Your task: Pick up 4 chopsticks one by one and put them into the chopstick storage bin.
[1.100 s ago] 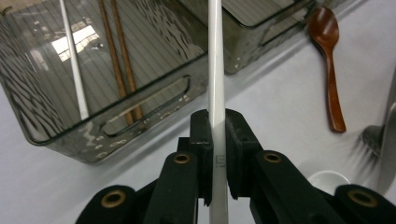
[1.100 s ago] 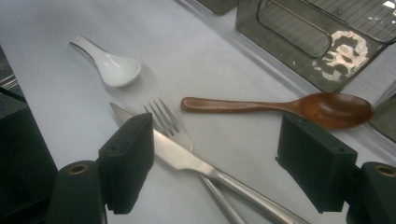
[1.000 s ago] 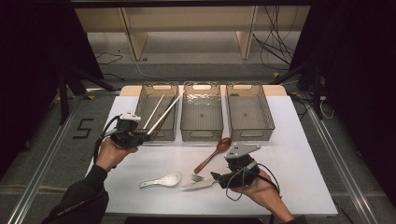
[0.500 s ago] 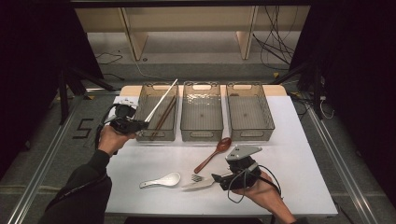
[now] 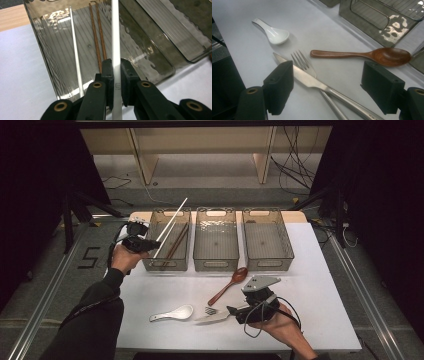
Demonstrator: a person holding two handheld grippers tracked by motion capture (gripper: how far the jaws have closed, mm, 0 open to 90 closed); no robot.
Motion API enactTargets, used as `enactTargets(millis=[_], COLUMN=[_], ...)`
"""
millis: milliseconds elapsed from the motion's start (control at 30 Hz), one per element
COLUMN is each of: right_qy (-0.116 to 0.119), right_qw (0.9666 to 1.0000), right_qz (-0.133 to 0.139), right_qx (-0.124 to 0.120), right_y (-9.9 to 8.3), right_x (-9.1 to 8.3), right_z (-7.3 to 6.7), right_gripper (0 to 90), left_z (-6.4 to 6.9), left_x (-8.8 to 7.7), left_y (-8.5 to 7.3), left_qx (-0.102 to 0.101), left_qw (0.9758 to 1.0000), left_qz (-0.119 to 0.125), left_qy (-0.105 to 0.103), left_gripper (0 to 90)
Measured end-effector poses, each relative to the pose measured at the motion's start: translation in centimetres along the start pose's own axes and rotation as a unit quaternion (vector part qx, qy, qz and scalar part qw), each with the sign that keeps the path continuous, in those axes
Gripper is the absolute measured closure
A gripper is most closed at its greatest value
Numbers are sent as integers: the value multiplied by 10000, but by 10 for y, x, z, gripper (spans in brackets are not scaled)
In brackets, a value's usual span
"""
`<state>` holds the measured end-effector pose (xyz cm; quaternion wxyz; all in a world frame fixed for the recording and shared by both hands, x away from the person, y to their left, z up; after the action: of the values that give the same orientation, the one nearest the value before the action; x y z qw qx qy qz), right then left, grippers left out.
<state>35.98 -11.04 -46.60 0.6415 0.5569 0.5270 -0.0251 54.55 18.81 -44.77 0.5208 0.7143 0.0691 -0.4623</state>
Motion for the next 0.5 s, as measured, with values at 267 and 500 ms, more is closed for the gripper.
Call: enactTargets(millis=[267, 500], right_qy=[-19, -21], right_qw=[10000, 10000], right_qz=[-32, -25], right_qx=[-28, -53], right_y=[-1, -1], right_x=[1, 0], right_z=[0, -1], right_gripper=[270, 272], left_z=[-3, -6], left_x=[10, 20], left_y=[1, -2], left_qx=[-96, -152], left_qw=[9999, 9997], left_qz=[-58, -163], left_qy=[12, 60], left_gripper=[821, 820])
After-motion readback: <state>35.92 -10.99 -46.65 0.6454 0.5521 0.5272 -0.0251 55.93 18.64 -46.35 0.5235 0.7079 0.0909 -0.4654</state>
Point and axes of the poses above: each handheld gripper's, and its own axes: x roughly forward along the jaws, y roughly out of its top, z roughly to its right, the point moved 8 cm from there along x, roughly forward along the jaws, and after that the axes turned 12 degrees about x, right-handed, at the moved point
